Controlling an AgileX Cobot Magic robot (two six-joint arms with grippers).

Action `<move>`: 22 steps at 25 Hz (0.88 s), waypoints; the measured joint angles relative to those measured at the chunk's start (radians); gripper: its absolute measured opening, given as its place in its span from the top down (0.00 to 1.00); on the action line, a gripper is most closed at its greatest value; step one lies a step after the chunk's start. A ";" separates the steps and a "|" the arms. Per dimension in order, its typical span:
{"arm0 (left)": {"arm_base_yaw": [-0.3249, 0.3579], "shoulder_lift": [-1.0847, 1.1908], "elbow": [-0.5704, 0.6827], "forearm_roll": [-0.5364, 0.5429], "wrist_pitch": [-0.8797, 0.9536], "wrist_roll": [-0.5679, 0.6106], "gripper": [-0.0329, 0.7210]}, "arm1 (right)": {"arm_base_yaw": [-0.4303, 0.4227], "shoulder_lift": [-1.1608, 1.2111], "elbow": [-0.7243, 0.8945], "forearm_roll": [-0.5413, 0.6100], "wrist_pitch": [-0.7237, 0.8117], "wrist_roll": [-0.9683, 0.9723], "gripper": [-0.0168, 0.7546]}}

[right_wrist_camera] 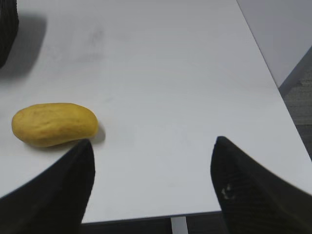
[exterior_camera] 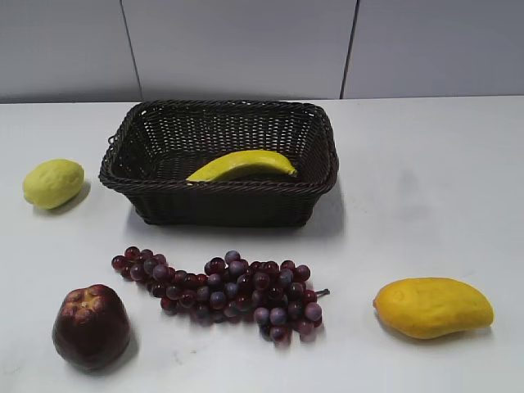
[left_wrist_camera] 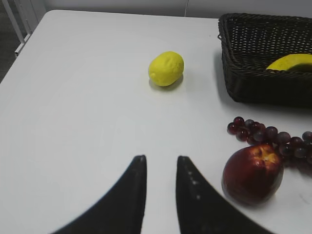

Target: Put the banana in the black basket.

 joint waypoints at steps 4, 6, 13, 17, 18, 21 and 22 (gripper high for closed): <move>0.000 0.000 0.000 0.000 0.000 0.000 0.69 | -0.002 -0.005 0.025 0.017 -0.040 -0.004 0.21; 0.000 0.000 0.000 0.000 0.000 0.000 0.69 | -0.002 -0.005 0.026 0.021 -0.047 -0.006 0.21; 0.000 0.000 0.000 0.000 0.000 0.000 0.69 | -0.002 -0.005 0.026 0.023 -0.054 -0.009 0.21; 0.000 0.000 0.000 0.000 0.000 0.000 0.69 | -0.002 -0.005 0.026 0.023 -0.054 -0.009 0.21; 0.000 0.000 0.000 0.000 0.000 0.000 0.69 | -0.002 -0.005 0.026 0.023 -0.054 -0.009 0.21; 0.000 0.000 0.000 0.000 0.000 0.000 0.69 | -0.002 -0.005 0.026 0.024 -0.055 -0.009 0.21; 0.000 0.000 0.000 0.000 0.000 0.000 0.69 | -0.002 -0.005 0.026 0.024 -0.055 -0.010 0.21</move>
